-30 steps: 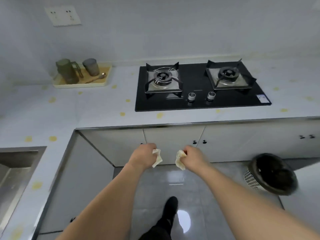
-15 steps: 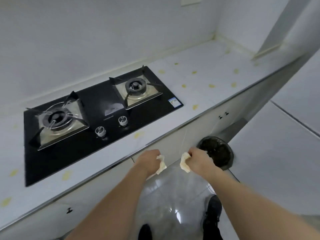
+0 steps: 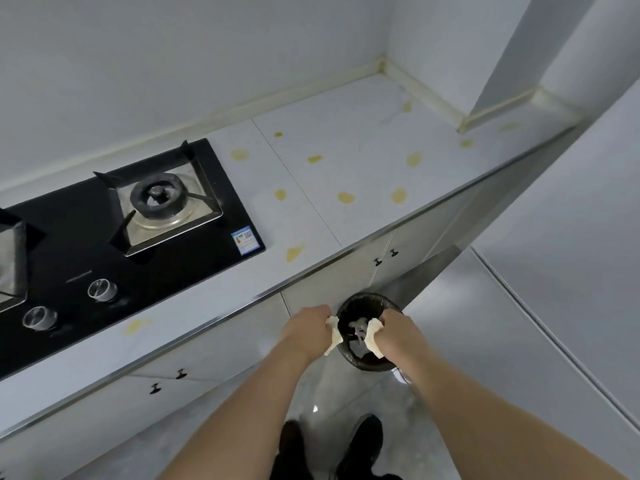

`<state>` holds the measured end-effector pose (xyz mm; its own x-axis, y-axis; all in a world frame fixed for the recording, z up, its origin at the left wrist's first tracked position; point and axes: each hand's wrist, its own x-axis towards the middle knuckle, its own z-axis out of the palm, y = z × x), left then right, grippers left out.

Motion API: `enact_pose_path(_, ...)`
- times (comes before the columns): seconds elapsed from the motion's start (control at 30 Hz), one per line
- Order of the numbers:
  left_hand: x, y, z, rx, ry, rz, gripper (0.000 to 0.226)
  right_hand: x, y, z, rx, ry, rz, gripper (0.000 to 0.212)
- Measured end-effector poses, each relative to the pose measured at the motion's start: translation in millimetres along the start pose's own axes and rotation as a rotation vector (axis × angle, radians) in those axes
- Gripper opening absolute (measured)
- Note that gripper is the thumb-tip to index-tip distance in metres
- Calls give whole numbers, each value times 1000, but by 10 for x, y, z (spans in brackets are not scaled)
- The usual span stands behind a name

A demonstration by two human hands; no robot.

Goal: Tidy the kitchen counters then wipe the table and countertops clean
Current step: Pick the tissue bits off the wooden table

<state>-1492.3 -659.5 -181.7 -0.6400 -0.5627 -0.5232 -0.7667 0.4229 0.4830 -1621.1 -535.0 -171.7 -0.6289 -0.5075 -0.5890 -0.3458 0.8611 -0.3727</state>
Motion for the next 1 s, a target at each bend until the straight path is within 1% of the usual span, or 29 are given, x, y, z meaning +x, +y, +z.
enact_pose_path(0.07, 175, 90, 79, -6, -10, -24, 18, 166, 51, -70, 2, -30, 7, 12)
enact_pose_path(0.17, 562, 172, 307, -5, -29, -56, 21, 520, 211, -21, 26, -51, 49, 25)
enact_pose_path(0.23, 858, 203, 494, 5, -47, -73, 24, 801, 356, 81, 16, -37, 63, 23)
enact_pose_path(0.4, 1893, 130, 1355, 38, -74, -123, 31, 1825, 906, 622, 4, -4, 125, 26)
enact_pose_path(0.43, 2121, 68, 1621, 46, -80, -131, 31, 2060, 1065, 802, -3, -7, 128, 25)
enact_pose_path(0.5, 2410, -47, 1961, 69, -95, -140, 29, 2373, 1278, 1039, -27, -24, 137, 20)
enact_pose_path(0.6, 2816, -259, 2485, 78, -132, -138, 31, 2807, 1596, 1424, -30, -58, 136, 21)
enact_pose_path(0.67, 2953, -366, 2637, 58, -158, -157, 32, 2940, 1700, 1551, -5, -81, 136, 21)
enact_pose_path(0.73, 2995, -418, 2697, 24, -151, -200, 30, 2997, 1779, 1619, 10, -87, 135, 24)
enact_pose_path(0.83, 2875, -355, 2537, -10, -118, -207, 26, 2884, 1751, 1462, 21, -122, 142, 35)
enact_pose_path(0.93, 2546, -140, 2108, -2, -107, -181, 27, 2534, 1531, 1103, 38, -153, 92, 49)
enact_pose_path(1.0, 2180, 38, 1740, 13, -104, -169, 28, 2161, 1303, 807, 34, -179, 33, 52)
